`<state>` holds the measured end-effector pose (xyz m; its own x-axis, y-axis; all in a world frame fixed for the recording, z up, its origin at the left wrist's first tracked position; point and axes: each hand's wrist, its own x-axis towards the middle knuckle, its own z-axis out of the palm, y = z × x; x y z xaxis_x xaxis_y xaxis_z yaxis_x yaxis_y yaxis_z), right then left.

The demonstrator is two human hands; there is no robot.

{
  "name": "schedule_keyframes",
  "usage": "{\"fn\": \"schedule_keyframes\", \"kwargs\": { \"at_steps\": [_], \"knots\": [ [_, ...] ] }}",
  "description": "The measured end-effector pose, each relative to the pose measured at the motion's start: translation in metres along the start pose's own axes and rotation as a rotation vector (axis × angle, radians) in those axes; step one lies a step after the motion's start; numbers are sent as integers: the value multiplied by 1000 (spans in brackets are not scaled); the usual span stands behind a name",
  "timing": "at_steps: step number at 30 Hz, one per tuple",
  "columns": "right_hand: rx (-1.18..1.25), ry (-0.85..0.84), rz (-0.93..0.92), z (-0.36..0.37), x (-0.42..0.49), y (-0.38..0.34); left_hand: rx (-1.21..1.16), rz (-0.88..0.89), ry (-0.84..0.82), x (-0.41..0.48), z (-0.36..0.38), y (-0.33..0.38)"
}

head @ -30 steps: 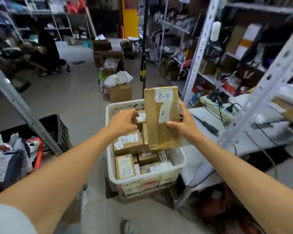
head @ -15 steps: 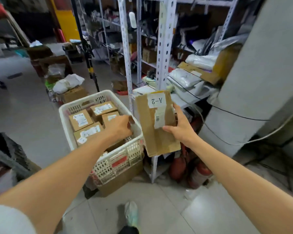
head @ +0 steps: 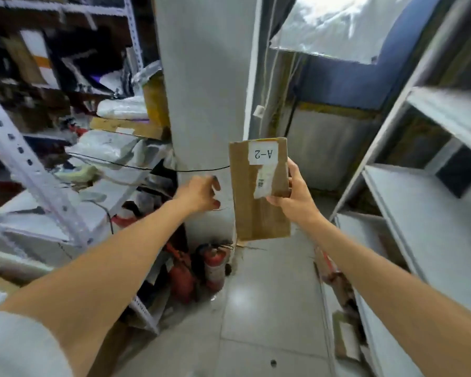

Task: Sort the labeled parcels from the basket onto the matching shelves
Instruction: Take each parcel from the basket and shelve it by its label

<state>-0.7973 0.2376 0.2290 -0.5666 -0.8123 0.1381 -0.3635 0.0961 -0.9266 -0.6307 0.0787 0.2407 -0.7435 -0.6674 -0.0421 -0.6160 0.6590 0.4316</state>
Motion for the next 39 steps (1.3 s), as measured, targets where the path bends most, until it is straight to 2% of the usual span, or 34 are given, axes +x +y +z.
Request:
{"fn": "schedule_keyframes", "kwargs": {
  "at_steps": [6,12,18,24,27,32,39],
  "knots": [
    [-116,412,170,-104,-48,14,-14,323,-133,66,34,107],
    [-182,776,354,-170,-131,19,-5,622,-273,67,76,219],
    [-193,1128,533,-170,-253,30,52,964,-478,19,136,298],
    [-223,1420,726,-140,-366,34,85,1221,-671,-62,186,343],
    [-201,1508,774,-128,-403,31,102,1308,-759,-101,202,358],
    [-176,1569,820,-136,-438,34,165,1415,-796,-141,217,383],
    [-97,1478,834,-185,-449,60,64,1313,-906,-148,234,433]
  ]
}}
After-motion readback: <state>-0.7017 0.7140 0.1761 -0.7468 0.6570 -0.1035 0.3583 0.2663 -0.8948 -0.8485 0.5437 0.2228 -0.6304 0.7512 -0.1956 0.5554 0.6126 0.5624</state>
